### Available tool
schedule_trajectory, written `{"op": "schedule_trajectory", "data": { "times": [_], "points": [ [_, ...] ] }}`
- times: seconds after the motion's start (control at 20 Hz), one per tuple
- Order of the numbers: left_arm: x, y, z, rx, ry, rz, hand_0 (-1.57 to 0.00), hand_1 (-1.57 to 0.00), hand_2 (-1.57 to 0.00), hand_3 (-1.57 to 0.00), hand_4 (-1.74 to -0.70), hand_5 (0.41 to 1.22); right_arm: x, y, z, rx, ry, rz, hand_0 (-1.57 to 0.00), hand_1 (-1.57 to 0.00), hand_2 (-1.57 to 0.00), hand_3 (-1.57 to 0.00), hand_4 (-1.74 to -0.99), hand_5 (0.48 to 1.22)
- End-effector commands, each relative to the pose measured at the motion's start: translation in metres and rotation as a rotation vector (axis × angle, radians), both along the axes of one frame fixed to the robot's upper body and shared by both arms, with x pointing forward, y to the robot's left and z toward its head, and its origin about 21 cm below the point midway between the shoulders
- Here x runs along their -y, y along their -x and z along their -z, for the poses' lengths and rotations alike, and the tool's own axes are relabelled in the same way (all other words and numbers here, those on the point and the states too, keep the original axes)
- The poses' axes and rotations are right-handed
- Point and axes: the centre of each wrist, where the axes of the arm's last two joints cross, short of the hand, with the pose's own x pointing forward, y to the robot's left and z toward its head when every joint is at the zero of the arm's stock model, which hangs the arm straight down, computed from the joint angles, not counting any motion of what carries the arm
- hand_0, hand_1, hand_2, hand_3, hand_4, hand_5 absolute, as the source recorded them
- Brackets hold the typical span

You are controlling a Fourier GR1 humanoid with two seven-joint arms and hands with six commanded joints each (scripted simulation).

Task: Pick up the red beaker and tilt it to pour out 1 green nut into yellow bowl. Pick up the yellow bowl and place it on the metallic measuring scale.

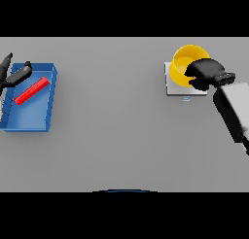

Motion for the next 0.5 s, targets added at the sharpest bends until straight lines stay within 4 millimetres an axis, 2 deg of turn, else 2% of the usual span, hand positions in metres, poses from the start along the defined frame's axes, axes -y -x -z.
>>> {"op": "schedule_trajectory", "data": {
  "times": [0.0,0.05,0.1,0.15,0.2,0.3,0.35,0.45],
  "points": [
    [0.0008,0.0005,-0.0011,0.004,-0.005,0.006,0.0,0.0,0.0,0.0,-0.84,0.78,-0.0014,-0.0006,-0.0015,0.009,-0.002,-0.002,-1.57,-1.57,-1.4,-1.38,-1.741,1.221],
    [0.003,-0.0006,-0.0013,0.004,-0.001,0.011,0.0,0.0,0.0,0.0,-0.84,0.779,-0.0016,-0.0014,-0.0032,0.0,-0.011,0.0,-1.57,-1.5,-1.44,-1.25,-1.741,1.221],
    [0.0024,-0.0003,-0.0025,0.008,-0.001,0.012,0.0,0.0,0.0,0.0,-0.84,0.775,-0.0018,-0.0006,-0.0014,-0.009,-0.005,0.007,-1.56,-1.43,-1.34,-1.11,-1.682,1.221],
    [0.0019,-0.0006,-0.0022,0.002,0.005,0.011,0.0,0.0,0.0,0.0,-0.84,0.773,-0.0013,-0.0008,-0.0012,-0.015,-0.005,0.012,-1.47,-1.28,-1.18,-0.96,-1.632,1.145],
    [-0.0005,0.0007,-0.0019,0.01,0.002,0.015,0.0,0.0,0.0,0.0,-0.84,0.774,0.0015,-0.0007,-0.0013,-0.028,-0.018,0.024,-1.33,-1.12,-1.01,-0.82,-1.592,1.074],
    [0.0016,-0.0003,-0.0004,0.003,0.007,0.004,0.0,0.0,0.0,0.0,-0.83,0.768,0.002,0.0005,0.0004,-0.042,-0.041,0.044,-0.95,-0.81,-0.71,-0.58,-1.535,0.965],
    [0.0043,-0.0006,-0.0033,0.01,0.015,0.008,0.0,0.0,0.0,0.0,-0.84,0.764,0.0035,0.0,-0.0026,-0.051,-0.047,0.053,-0.76,-0.67,-0.58,-0.48,-1.513,0.923],
    [0.0015,0.0009,-0.0019,0.012,0.018,0.012,0.0,0.0,0.0,0.0,-0.84,0.76,0.0005,-0.0004,-0.0046,-0.058,-0.055,0.058,-0.48,-0.46,-0.38,-0.32,-1.485,0.863]
  ]
}}
